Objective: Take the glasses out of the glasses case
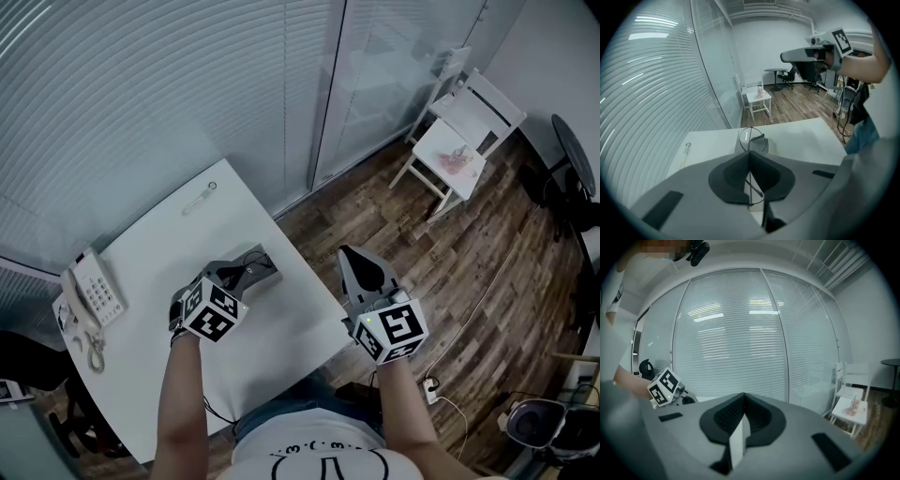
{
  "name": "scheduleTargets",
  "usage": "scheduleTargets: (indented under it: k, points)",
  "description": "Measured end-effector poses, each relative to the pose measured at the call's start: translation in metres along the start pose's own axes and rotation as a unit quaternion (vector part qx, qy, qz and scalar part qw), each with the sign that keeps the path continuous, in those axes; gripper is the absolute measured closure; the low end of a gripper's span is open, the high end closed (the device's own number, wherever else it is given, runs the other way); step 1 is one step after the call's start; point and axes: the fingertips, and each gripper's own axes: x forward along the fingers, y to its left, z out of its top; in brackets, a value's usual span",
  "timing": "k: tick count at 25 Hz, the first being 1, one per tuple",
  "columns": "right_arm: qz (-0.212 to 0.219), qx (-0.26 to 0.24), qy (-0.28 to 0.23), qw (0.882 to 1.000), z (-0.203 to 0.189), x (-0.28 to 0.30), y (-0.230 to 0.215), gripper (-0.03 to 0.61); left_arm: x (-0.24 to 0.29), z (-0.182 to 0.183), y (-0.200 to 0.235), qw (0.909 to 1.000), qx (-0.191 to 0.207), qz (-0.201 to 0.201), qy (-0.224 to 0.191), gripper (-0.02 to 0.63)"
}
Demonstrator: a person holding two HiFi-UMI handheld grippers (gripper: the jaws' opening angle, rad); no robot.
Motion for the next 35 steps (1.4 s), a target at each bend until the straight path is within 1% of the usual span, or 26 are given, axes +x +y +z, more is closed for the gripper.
scheduleTargets:
  k: [4, 9, 13, 18, 21, 24, 27, 29, 32, 35]
  points:
    - [-0.011, -0.003, -0.008, 1.000, 0.006, -0.018, 0.008, 0.568, -0.020, 0.006, -0.004, 0.9997, 0.009, 0.014, -0.019, 0.592]
    - [-0.019, -0.005, -0.023, 1.000, 0.014, -0.037, 0.035, 0.568, -0.059, -0.002, -0.005, 0.9984, 0.014, 0.037, -0.040, 0.592]
    - [-0.020, -0.004, -0.037, 0.999, 0.021, -0.053, 0.061, 0.568, -0.092, -0.017, -0.008, 0.9975, 0.013, 0.052, -0.047, 0.592]
    - [-0.014, -0.005, -0.047, 0.999, 0.024, -0.064, 0.099, 0.568, -0.126, -0.049, -0.009, 0.9970, 0.005, 0.064, -0.044, 0.592]
    - [-0.011, -0.004, -0.051, 0.999, 0.026, -0.067, 0.116, 0.568, -0.140, -0.065, -0.011, 0.9969, -0.013, 0.061, -0.048, 0.592]
    - [-0.006, -0.007, -0.049, 0.999, 0.023, -0.067, 0.131, 0.568, -0.145, -0.084, -0.010, 0.9965, -0.039, 0.056, -0.048, 0.592]
    - [-0.003, -0.007, -0.040, 0.999, 0.016, -0.066, 0.144, 0.568, -0.142, -0.107, -0.009, 0.9954, -0.075, 0.045, -0.040, 0.592]
    - [-0.001, -0.004, -0.032, 0.999, 0.011, -0.065, 0.151, 0.568, -0.135, -0.121, -0.011, 0.9936, -0.104, 0.029, -0.034, 0.592]
    - [0.004, -0.003, -0.020, 1.000, 0.002, -0.061, 0.159, 0.568, -0.118, -0.141, -0.011, 0.9902, -0.139, 0.007, -0.017, 0.592]
    - [0.008, -0.003, -0.003, 1.000, -0.011, -0.058, 0.166, 0.568, -0.098, -0.160, -0.012, 0.9885, -0.151, -0.005, 0.015, 0.592]
